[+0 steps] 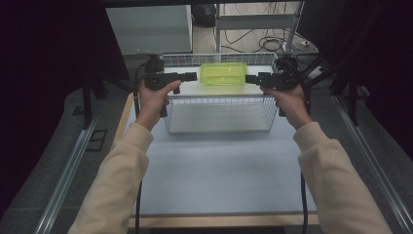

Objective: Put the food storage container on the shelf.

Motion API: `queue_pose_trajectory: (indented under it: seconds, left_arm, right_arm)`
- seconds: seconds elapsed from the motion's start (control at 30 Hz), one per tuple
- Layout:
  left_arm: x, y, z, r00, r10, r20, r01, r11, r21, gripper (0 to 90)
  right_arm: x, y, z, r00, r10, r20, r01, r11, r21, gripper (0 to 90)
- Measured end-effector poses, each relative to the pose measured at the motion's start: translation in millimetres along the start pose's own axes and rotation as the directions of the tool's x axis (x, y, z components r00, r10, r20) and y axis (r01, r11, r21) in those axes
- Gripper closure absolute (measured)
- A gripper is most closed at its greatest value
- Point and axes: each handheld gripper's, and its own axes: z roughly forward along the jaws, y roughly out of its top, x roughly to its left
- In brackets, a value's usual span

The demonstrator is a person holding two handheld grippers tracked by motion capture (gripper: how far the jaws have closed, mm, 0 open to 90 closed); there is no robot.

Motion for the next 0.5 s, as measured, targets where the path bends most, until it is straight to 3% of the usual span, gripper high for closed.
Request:
queue_pose_trajectory:
  seconds: [0.03,0.1,0.23,0.27,0.37,0.5]
  left_arm:
    - [-1.7,-4.2,-5.5,0.9999,0.012,0.001,-0.012,0.9999,-0.003,27.3]
    - [-4.7,-14.5,-16.2,0.9995,0.033,0.0,-0.033,0.9994,-0.009,28.2]
    - [-8.5,-41.8,-34.2,0.9976,0.066,0.023,-0.065,0.9977,-0.018,29.5]
    - [-10.3,-51.6,-38.5,0.9962,0.083,0.027,-0.083,0.9964,-0.02,30.1]
    - [-13.2,-75.7,-48.0,0.9933,0.097,0.062,-0.096,0.9951,-0.025,30.5]
    - [-15.8,-106.0,-54.6,0.99,0.119,0.075,-0.118,0.9928,-0.022,31.4]
  right_arm:
    - [2.6,-7.2,-5.7,0.9994,-0.035,0.001,0.035,0.9994,0.001,33.1]
    - [4.6,-17.0,-13.2,0.9986,-0.051,-0.015,0.05,0.9987,-0.002,33.0]
    - [7.7,-33.3,-23.9,0.9967,-0.069,-0.042,0.069,0.9976,-0.005,32.9]
    - [9.4,-46.3,-31.5,0.9952,-0.073,-0.065,0.073,0.9973,-0.008,32.8]
    - [11.6,-56.7,-37.1,0.9932,-0.081,-0.083,0.081,0.9967,-0.007,32.6]
    - [16.7,-82.3,-47.5,0.9878,-0.113,-0.107,0.113,0.9936,-0.005,31.9]
